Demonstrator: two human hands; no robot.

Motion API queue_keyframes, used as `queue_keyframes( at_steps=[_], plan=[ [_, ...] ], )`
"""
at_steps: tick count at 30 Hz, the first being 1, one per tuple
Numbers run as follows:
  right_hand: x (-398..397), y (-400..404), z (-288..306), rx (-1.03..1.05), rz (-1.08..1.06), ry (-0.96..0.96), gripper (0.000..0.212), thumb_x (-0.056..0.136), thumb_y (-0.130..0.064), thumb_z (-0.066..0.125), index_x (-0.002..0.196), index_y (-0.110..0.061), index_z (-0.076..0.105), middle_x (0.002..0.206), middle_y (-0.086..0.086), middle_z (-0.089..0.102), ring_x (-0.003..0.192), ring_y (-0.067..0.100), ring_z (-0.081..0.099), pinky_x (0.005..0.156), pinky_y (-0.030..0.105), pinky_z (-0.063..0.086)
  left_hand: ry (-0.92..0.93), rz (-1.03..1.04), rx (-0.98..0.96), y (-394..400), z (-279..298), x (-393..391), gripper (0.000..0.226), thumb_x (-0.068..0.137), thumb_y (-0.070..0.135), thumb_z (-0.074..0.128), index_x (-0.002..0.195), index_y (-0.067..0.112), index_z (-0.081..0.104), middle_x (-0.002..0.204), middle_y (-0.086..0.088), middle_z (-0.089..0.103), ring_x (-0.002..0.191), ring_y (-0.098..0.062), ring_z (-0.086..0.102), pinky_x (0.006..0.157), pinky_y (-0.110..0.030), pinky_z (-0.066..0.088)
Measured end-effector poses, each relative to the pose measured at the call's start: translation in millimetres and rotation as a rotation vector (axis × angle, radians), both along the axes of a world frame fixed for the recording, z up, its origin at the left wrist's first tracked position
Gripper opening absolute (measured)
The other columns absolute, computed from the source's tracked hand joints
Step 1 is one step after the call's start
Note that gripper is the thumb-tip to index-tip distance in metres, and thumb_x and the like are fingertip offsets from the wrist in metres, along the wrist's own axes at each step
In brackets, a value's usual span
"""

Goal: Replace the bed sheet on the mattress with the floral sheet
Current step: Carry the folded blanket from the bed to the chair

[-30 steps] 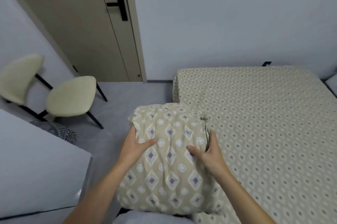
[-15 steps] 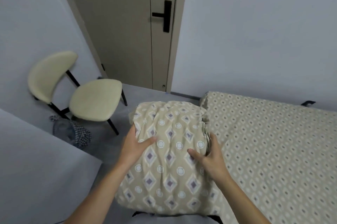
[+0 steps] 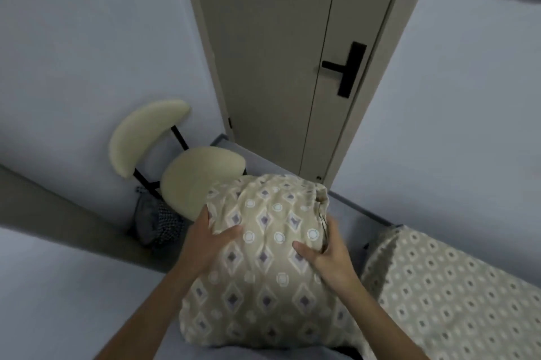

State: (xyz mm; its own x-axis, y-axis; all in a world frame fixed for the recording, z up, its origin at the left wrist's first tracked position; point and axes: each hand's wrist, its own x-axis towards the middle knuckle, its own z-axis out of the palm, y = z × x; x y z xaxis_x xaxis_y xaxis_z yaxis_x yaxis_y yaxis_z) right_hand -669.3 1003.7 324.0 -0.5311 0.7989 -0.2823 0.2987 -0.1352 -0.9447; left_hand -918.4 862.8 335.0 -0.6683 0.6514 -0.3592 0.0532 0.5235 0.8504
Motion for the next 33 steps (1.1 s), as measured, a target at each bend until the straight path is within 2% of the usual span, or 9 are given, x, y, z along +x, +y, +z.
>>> queue_keyframes(
  at_steps=[4,8,11,15,18,22,27,30,33],
  plan=[
    [-35,82,6,0.002,0.145,-0.018,0.081,0.077,-0.029,0.091,0.140,-0.044,0.040,0.130,-0.028,0.057,0.107,-0.021,0.056,0.083,0.006,0.048,0.002,0.116,0.021,47,15,-14,0.095,0.076,0.050,0.088,0.155,0.038,0.037,0.126,0.023,0.055,0.107,-0.003,0.056,0.095,-0.029,0.043],
    [-89,139,6,0.022,0.250,-0.033,0.081,0.076,-0.031,0.091,0.140,-0.040,0.042,0.130,-0.023,0.059,0.109,-0.013,0.059,0.090,0.021,0.054,0.043,0.226,0.023,77,14,-44,0.094,0.074,0.055,0.087,0.153,0.035,0.041,0.136,0.017,0.058,0.117,-0.009,0.058,0.100,-0.032,0.045],
    [-139,171,1,0.063,0.340,-0.051,0.080,0.077,-0.033,0.091,0.139,-0.037,0.042,0.128,-0.023,0.058,0.108,-0.015,0.058,0.089,0.021,0.053,0.050,0.300,0.012,89,2,-76,0.096,0.072,0.062,0.087,0.153,0.040,0.041,0.142,0.018,0.058,0.123,-0.009,0.059,0.101,-0.034,0.048],
    [-207,210,-9,0.054,0.454,-0.092,0.089,0.069,-0.051,0.092,0.141,-0.043,0.040,0.132,-0.020,0.059,0.118,0.003,0.062,0.101,0.043,0.056,0.042,0.410,0.007,102,-20,-119,0.097,0.068,0.068,0.086,0.151,0.039,0.044,0.137,0.018,0.062,0.121,-0.008,0.062,0.104,-0.042,0.052],
    [-260,238,-4,0.054,0.515,-0.112,0.090,0.070,-0.049,0.093,0.142,-0.045,0.039,0.134,-0.023,0.055,0.122,0.004,0.058,0.106,0.042,0.052,0.002,0.500,0.008,116,-28,-155,0.107,0.062,0.075,0.085,0.152,0.036,0.043,0.141,0.014,0.061,0.123,-0.013,0.062,0.106,-0.046,0.052],
    [-325,269,8,0.069,0.623,-0.154,0.105,0.060,-0.063,0.090,0.149,-0.041,0.038,0.140,-0.015,0.056,0.124,0.008,0.059,0.107,0.044,0.052,-0.010,0.558,0.020,136,-25,-203,0.104,0.063,0.072,0.086,0.150,0.035,0.045,0.141,0.010,0.060,0.125,-0.017,0.060,0.108,-0.047,0.049],
    [-399,281,6,0.068,0.751,-0.194,0.096,0.065,-0.057,0.093,0.144,-0.042,0.042,0.138,-0.016,0.058,0.120,0.005,0.061,0.101,0.037,0.056,-0.003,0.653,0.050,140,-20,-243,0.084,0.078,0.046,0.088,0.150,0.033,0.046,0.138,0.012,0.059,0.122,-0.012,0.059,0.108,-0.040,0.047],
    [-440,282,1,0.059,0.858,-0.218,0.081,0.075,-0.040,0.092,0.139,-0.044,0.042,0.133,-0.017,0.059,0.115,0.001,0.063,0.094,0.027,0.056,-0.009,0.745,0.030,137,-19,-254,0.081,0.081,0.040,0.087,0.150,0.031,0.045,0.133,0.012,0.057,0.116,-0.011,0.056,0.101,-0.033,0.044],
    [-483,285,-7,0.058,0.973,-0.263,0.076,0.077,-0.038,0.091,0.136,-0.044,0.043,0.131,-0.018,0.060,0.109,-0.005,0.063,0.085,0.018,0.054,-0.033,0.835,0.005,134,-31,-264,0.081,0.082,0.039,0.087,0.150,0.028,0.045,0.133,0.010,0.057,0.116,-0.011,0.056,0.100,-0.031,0.043]
  ],
)
